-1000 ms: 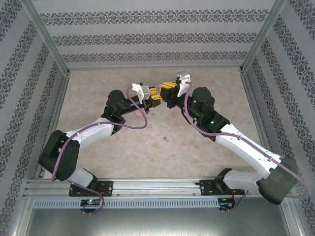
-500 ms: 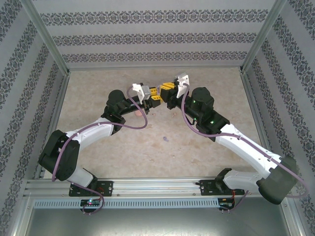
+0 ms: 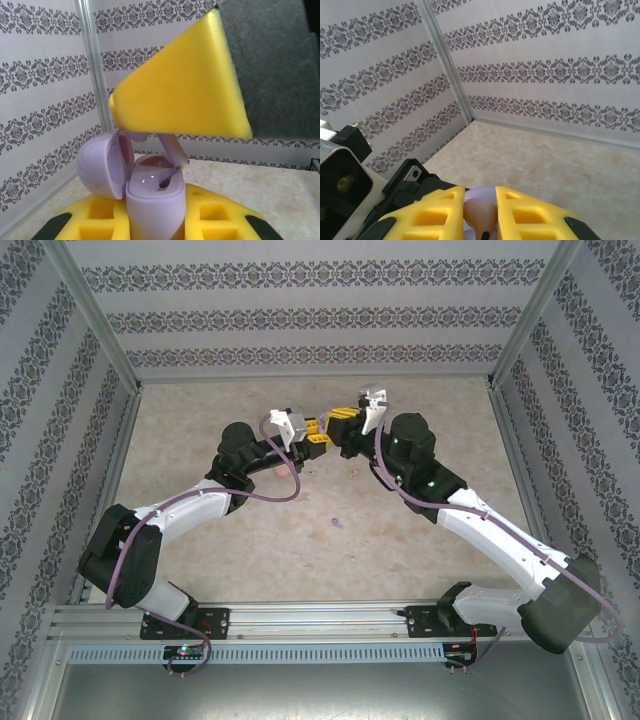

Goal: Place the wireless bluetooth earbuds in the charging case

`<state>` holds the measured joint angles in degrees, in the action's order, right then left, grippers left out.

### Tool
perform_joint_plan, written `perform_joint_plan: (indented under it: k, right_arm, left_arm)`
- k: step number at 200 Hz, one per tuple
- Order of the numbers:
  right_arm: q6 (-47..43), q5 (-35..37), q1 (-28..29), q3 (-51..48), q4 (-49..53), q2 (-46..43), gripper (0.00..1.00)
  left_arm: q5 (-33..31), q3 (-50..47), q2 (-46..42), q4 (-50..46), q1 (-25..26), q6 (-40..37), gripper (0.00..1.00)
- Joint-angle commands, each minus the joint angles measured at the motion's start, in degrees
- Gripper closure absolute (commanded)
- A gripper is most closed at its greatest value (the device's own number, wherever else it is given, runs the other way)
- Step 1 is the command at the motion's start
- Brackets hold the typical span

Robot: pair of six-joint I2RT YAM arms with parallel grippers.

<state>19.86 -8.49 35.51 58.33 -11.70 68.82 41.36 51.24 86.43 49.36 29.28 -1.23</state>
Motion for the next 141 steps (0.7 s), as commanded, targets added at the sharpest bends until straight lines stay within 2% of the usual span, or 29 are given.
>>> perform_joint_plan:
  k: [1, 32, 81, 114, 141]
  right_arm:
    - [8.24, -4.44, -3.09, 1.23, 1.64, -3.15, 0.80]
    - [13.64, -6.75, -6.61, 0.58, 4.45, -7.08, 0.79]
    - [12.24, -3.50, -8.67, -3.71, 19.32, -12.17, 0.79]
    - [11.93, 0.49, -8.69, -10.15, 27.04, -11.37, 0.79]
    - [12.82, 3.78, -8.65, -14.97, 30.88, -7.25, 0.80]
  left_arm:
    - [-1.24, -0.18, -0.87, 4.27, 0.68, -0.68, 1.00]
    - [-3.85, -1.27, -0.58, 4.44, 0.61, -1.77, 1.00]
    - [-7.91, -4.09, -3.22, 3.17, -0.75, -3.16, 1.00]
    - [-8.88, -5.69, -5.73, 1.80, -1.06, -3.07, 1.00]
    - [-9.11, -6.49, -7.61, 0.94, -1.06, -2.98, 1.00]
